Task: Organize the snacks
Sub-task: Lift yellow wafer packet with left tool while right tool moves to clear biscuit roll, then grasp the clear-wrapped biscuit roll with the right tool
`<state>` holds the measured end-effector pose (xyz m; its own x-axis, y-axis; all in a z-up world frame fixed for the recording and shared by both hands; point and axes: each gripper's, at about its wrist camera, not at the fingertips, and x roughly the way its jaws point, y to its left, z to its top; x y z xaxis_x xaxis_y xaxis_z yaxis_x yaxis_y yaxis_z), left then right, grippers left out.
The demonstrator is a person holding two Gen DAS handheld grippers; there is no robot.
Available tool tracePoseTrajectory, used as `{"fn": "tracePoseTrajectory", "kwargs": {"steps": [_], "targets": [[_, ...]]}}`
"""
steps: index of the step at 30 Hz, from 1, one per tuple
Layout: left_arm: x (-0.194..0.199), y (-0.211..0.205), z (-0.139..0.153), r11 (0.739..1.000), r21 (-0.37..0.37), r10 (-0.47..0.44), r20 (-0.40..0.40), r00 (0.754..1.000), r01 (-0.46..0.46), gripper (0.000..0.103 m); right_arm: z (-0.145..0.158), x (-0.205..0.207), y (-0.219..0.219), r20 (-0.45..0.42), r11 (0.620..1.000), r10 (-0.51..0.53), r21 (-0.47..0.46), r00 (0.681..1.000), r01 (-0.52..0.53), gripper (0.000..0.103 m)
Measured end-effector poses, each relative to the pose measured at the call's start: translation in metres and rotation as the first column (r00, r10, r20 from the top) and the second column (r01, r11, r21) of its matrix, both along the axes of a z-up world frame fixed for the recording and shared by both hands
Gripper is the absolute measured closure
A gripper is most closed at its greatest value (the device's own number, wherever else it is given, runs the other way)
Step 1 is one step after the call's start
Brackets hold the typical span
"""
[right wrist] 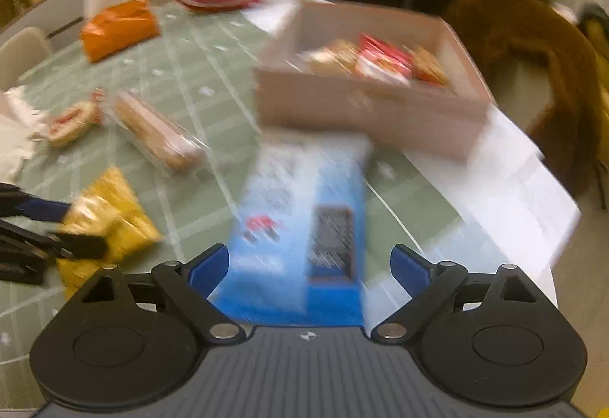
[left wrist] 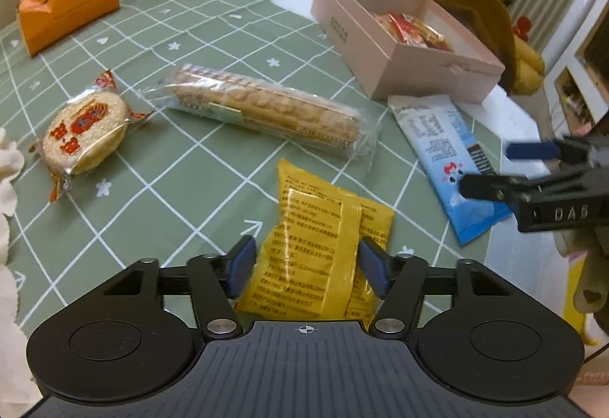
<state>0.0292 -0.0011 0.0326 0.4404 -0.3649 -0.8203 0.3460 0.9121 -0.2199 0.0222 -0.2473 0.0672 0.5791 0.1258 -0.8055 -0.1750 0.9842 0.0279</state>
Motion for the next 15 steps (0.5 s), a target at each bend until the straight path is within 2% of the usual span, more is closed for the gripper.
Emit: {"fn": "tracePoseTrajectory", "kwargs": {"steps": [2, 5, 7, 10, 12, 14, 15], "targets": [[-0.001, 0.007, 0.002, 0.999, -0.026, 0.033, -0.013, 0.999, -0.033, 0.047, 0.013, 0.018, 0.018, 0.009, 0.997, 0.076, 0.017, 0.997, -0.076, 0.010], [-0.007, 0.022, 0.009, 0.992, -0.023, 0.124, 0.005, 0.992, -0.124, 0.049, 0.023, 0.049, 0.053, -0.006, 0.984, 0.174, 0.046, 0.985, -0.173, 0.010], [-0.011, 0.038, 0.014, 0.979, -0.044, 0.201, 0.010, 0.980, -0.200, 0.050, 0.024, 0.070, 0.079, -0.023, 0.970, 0.238, 0.050, 0.971, -0.236, 0.010], [-0.014, 0.060, 0.016, 0.953, -0.096, 0.287, -0.032, 0.958, -0.288, 0.050, 0.012, 0.098, 0.122, -0.058, 0.954, 0.299, 0.005, 0.952, -0.300, 0.011], [-0.016, 0.068, 0.014, 0.942, -0.111, 0.313, -0.049, 0.948, -0.317, 0.050, -0.002, 0.112, 0.143, -0.099, 0.948, 0.314, -0.013, 0.944, -0.317, 0.014], [-0.017, 0.073, 0.011, 0.935, -0.118, 0.329, -0.061, 0.942, -0.334, 0.050, -0.015, 0.119, 0.153, -0.143, 0.944, 0.325, -0.015, 0.935, -0.330, 0.028], [-0.017, 0.074, 0.010, 0.933, -0.120, 0.334, -0.066, 0.940, -0.339, 0.050, -0.018, 0.118, 0.155, -0.148, 0.944, 0.321, -0.023, 0.935, -0.328, 0.031]]}}
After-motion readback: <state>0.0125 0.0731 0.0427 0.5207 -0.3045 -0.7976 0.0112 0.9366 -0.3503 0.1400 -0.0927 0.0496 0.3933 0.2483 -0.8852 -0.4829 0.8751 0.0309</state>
